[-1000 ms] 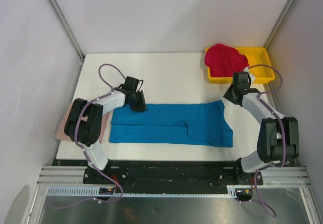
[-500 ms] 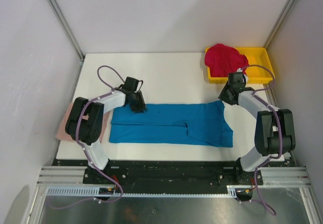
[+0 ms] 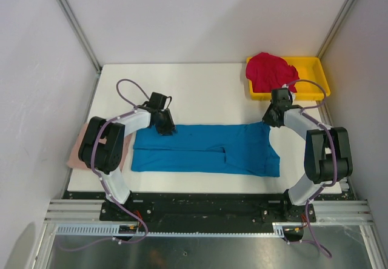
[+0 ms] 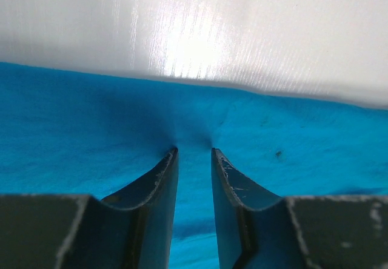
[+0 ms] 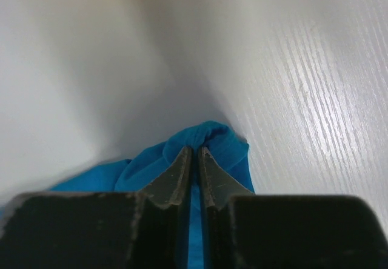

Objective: Fold and stack the t-shirts
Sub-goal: Fold the other side of the tshirt into a rectangle

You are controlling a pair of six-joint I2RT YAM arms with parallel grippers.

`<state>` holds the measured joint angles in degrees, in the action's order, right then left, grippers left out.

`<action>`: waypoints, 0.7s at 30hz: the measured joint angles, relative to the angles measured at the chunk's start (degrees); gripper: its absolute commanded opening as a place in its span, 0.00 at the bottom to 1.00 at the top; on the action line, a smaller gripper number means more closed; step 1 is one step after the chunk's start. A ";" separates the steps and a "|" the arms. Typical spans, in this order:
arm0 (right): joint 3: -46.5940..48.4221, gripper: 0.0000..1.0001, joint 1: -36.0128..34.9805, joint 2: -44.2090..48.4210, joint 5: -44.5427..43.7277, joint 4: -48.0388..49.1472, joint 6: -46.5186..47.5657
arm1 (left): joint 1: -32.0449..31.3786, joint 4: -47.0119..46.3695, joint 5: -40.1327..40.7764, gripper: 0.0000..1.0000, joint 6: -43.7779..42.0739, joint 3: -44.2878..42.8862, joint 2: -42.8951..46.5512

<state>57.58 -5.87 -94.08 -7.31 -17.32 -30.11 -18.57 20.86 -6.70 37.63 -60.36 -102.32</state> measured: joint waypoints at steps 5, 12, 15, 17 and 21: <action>0.00 0.01 0.39 0.33 -1.64 -1.38 -0.79 | 0.11 -0.07 0.09 0.35 0.59 0.04 0.00; 0.11 0.06 1.29 3.82 -4.96 -4.74 -1.49 | 0.59 -0.61 0.04 0.34 1.57 0.31 -0.02; 0.33 0.08 1.46 4.96 -5.79 -5.75 -1.88 | 0.76 -0.79 0.02 0.34 1.92 0.37 -0.02; 0.46 0.11 1.51 5.01 -5.97 -6.12 -2.16 | 0.85 -0.87 0.04 0.34 2.05 0.37 -0.02; 0.48 0.20 1.75 4.57 -5.97 -6.64 -2.49 | 0.96 -1.09 0.02 0.34 2.10 0.46 -0.02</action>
<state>58.06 -4.12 -89.52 -13.28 -23.97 -32.60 -17.61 19.77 -6.68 39.72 -59.90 -102.35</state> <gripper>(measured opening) 0.150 0.342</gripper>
